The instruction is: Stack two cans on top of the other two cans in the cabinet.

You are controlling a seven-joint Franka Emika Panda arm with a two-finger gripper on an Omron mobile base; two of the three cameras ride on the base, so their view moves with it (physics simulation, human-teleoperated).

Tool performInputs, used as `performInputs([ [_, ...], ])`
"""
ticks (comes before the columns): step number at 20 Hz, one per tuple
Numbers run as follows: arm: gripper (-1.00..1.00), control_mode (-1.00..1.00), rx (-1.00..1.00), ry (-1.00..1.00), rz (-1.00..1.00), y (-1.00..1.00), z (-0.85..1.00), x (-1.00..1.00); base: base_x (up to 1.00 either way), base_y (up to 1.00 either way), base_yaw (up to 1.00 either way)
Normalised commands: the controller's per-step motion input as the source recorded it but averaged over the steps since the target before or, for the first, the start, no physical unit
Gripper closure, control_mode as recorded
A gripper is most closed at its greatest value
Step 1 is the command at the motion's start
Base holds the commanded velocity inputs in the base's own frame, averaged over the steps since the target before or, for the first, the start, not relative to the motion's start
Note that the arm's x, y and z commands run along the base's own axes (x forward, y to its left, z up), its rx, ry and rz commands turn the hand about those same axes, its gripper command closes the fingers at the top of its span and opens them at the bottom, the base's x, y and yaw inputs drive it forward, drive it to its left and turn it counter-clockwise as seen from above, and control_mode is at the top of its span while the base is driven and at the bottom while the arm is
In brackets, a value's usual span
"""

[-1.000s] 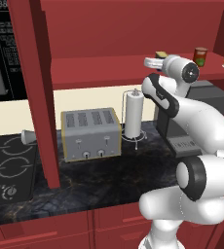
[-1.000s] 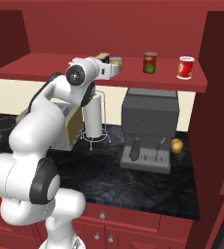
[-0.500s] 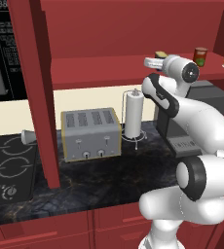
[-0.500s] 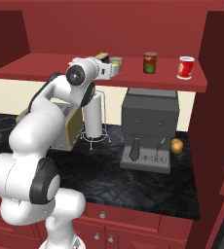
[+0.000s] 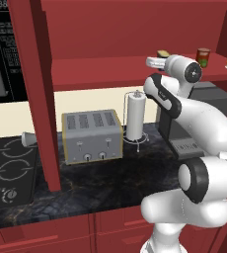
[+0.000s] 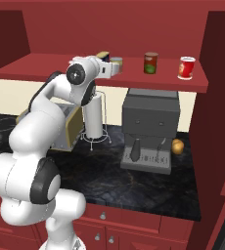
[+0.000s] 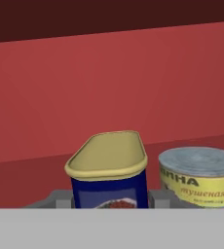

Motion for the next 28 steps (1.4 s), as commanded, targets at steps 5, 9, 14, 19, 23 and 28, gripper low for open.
performInputs([
  [5,1.00,-1.00,0.00,0.00,0.00,0.00,0.32,0.00,0.00,0.00,0.00],
  [9,1.00,-1.00,0.00,0.00,0.00,0.00,0.23,0.00,0.00,0.00,0.00],
  [14,1.00,-1.00,0.00,0.00,0.00,0.00,0.17,0.00,0.00,0.00,0.00],
  [19,1.00,-1.00,0.00,0.00,0.00,-0.06,0.14,-0.03,0.00,0.00,0.00],
  [23,1.00,-1.00,0.00,0.00,0.00,-0.03,0.10,0.00,0.00,0.00,0.00],
  [28,1.00,-1.00,0.00,-0.02,0.00,-0.12,0.01,0.00,0.00,0.00,0.00],
])
